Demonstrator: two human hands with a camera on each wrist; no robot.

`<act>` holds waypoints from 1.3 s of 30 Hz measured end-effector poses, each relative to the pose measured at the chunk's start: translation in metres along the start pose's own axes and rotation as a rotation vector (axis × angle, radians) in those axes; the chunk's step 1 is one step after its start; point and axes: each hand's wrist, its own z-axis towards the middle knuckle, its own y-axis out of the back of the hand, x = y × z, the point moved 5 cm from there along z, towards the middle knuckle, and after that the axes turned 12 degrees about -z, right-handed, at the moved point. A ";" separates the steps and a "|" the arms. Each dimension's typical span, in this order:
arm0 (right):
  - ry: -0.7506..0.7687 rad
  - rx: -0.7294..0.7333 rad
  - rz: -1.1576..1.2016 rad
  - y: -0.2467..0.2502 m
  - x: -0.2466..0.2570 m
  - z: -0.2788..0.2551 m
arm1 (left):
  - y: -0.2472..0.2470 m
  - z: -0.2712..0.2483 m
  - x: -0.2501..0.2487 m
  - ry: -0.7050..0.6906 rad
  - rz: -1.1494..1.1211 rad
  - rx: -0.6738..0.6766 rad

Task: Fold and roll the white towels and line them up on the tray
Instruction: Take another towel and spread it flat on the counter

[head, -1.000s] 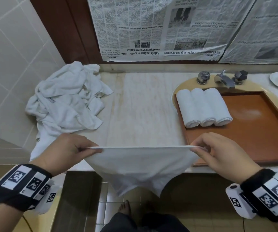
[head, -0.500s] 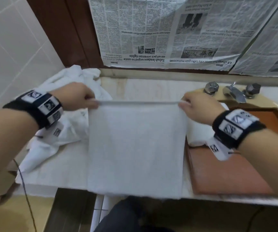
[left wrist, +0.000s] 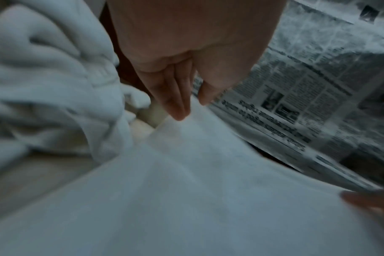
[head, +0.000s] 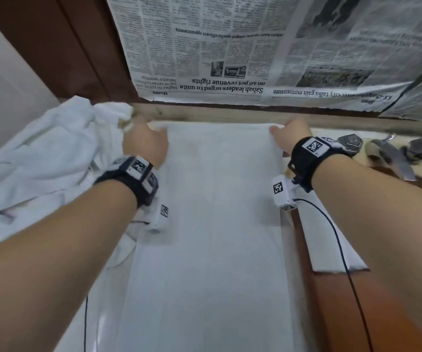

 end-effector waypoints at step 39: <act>0.419 0.073 0.015 -0.079 0.170 -0.019 | -0.011 -0.206 0.067 0.422 -0.565 0.153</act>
